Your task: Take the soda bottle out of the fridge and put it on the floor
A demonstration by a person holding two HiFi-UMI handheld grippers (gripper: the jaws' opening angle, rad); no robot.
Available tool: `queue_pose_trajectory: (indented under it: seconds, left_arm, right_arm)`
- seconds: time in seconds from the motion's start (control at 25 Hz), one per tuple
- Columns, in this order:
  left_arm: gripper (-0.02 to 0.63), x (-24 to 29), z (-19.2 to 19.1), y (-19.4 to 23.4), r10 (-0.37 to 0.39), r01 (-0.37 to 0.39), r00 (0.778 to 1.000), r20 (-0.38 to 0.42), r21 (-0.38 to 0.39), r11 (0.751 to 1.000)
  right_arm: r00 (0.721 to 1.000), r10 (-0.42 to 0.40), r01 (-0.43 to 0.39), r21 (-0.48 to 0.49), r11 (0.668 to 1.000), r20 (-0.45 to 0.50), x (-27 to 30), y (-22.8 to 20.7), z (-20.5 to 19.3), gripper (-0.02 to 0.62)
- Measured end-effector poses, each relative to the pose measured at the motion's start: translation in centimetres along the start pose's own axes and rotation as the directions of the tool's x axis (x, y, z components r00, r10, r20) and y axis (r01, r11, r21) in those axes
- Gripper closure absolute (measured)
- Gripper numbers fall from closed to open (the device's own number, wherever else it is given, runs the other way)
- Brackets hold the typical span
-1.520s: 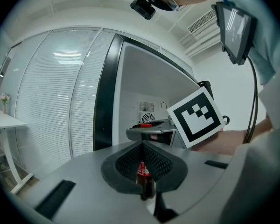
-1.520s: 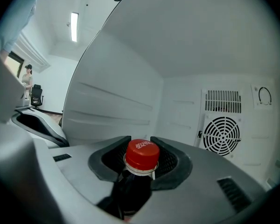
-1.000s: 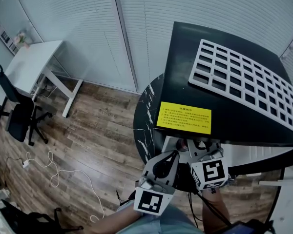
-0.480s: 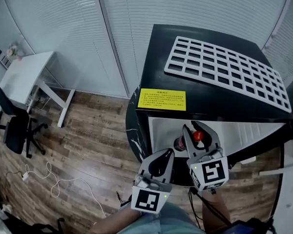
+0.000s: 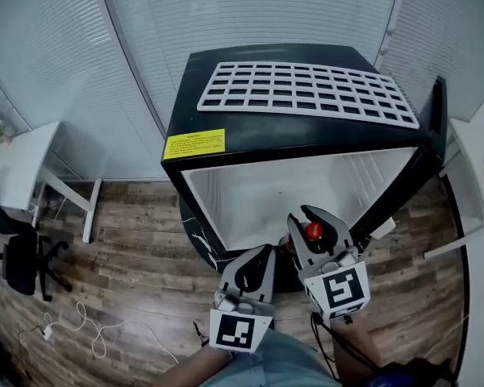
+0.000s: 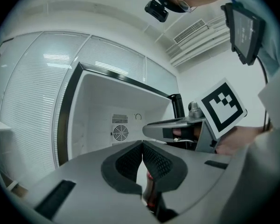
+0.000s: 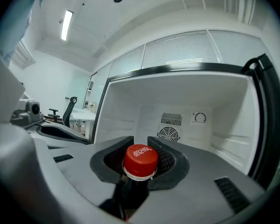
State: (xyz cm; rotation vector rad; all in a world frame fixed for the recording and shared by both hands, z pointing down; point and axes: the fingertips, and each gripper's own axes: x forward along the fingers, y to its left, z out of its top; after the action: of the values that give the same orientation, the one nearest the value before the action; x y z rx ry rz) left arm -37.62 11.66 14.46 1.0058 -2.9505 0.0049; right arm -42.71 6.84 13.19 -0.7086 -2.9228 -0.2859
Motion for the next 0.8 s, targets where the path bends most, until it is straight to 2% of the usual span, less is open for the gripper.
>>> queue_pose_trajectory:
  seconds: [0.12,0.24,0.44,0.64,0.8]
  left_arm:
    - [0.589,0.2,0.3,-2.4,-0.059,0.059,0.998,0.006,-0.014,0.998]
    - [0.589,0.4,-0.1,-5.1,-0.120,0.120,0.993,-0.006,-0.025,0.992]
    - [0.589,0.7,-0.4,-10.0,-0.242,0.241,0.970,-0.020,-0.020,0.970]
    - [0.589,1.5,-0.3,-14.3,-0.396,0.395,0.918,-0.025,-0.026,0.918]
    - [0.589,2.3,-0.8,-17.1,-0.519,0.519,0.854,-0.041,-0.019,0.855]
  right_arm:
    - [0.997,-0.071,0.072,-0.005,0.997,0.034,-2.8,-1.2,0.3,0.491]
    - [0.990,-0.136,0.136,0.002,0.991,0.028,-5.9,-2.2,-0.1,0.491]
    - [0.968,-0.249,0.249,0.027,0.968,0.007,-11.3,-4.4,-1.4,0.491]
    - [0.916,-0.400,0.401,0.035,0.915,-0.033,-16.3,-6.4,-2.6,0.490]
    - [0.846,-0.528,0.531,0.042,0.846,-0.073,-19.7,-7.9,-3.8,0.491]
